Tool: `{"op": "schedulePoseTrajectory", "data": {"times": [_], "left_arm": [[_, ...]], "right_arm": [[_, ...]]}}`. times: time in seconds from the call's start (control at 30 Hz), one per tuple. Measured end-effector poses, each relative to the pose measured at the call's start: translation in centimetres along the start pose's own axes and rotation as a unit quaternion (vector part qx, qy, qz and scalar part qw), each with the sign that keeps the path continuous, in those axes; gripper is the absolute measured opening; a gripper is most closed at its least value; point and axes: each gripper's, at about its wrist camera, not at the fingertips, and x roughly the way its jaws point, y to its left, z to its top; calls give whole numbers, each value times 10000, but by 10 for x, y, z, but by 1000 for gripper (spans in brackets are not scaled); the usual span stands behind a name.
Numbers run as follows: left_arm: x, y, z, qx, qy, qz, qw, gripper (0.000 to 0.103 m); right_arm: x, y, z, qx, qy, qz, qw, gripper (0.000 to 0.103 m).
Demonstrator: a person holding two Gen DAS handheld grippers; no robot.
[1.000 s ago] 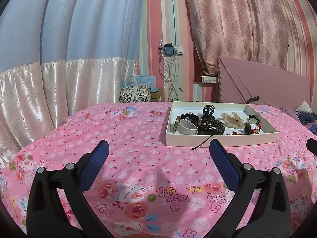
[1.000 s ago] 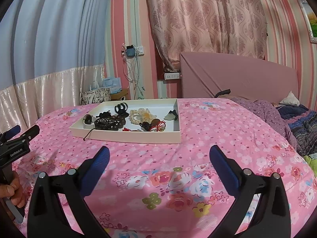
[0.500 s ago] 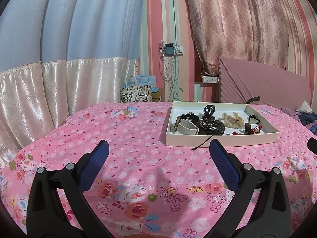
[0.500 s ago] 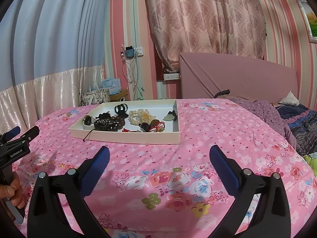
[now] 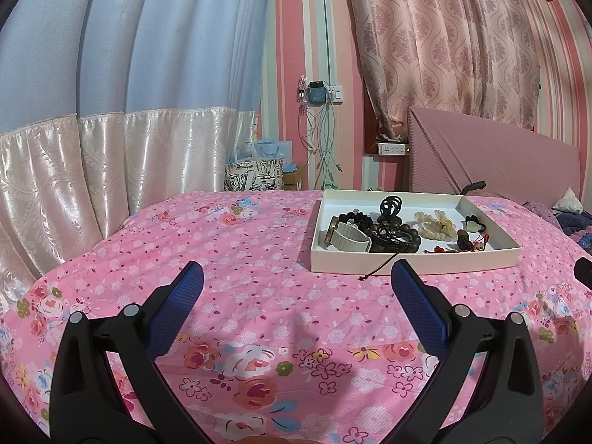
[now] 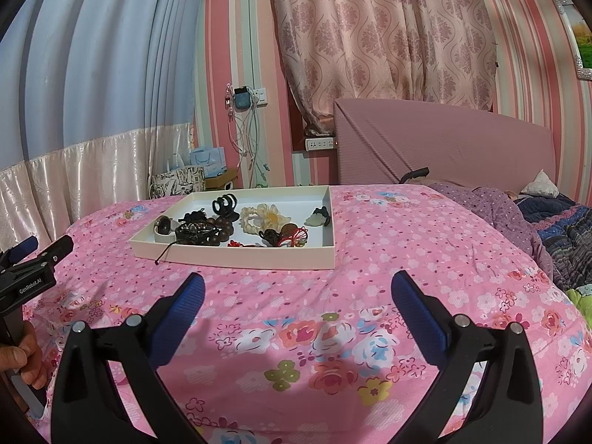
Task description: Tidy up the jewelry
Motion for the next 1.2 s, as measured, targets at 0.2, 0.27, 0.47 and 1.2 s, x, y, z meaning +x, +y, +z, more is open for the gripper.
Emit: {"op": "schedulePoseTrajectory", "data": {"times": [0.2, 0.27, 0.47, 1.2], "left_arm": [[-1, 2, 2, -27, -1, 2, 10000, 100], [0, 2, 2, -34, 0, 3, 10000, 100], [0, 2, 2, -37, -2, 1, 10000, 100], [-4, 1, 4, -44, -5, -15, 10000, 100]], "right_arm": [[0, 0, 0, 0, 5, 0, 10000, 100], [0, 0, 0, 4, -1, 0, 10000, 100], [0, 0, 0, -1, 5, 0, 10000, 100], [-2, 0, 0, 10, -11, -13, 10000, 100]]}}
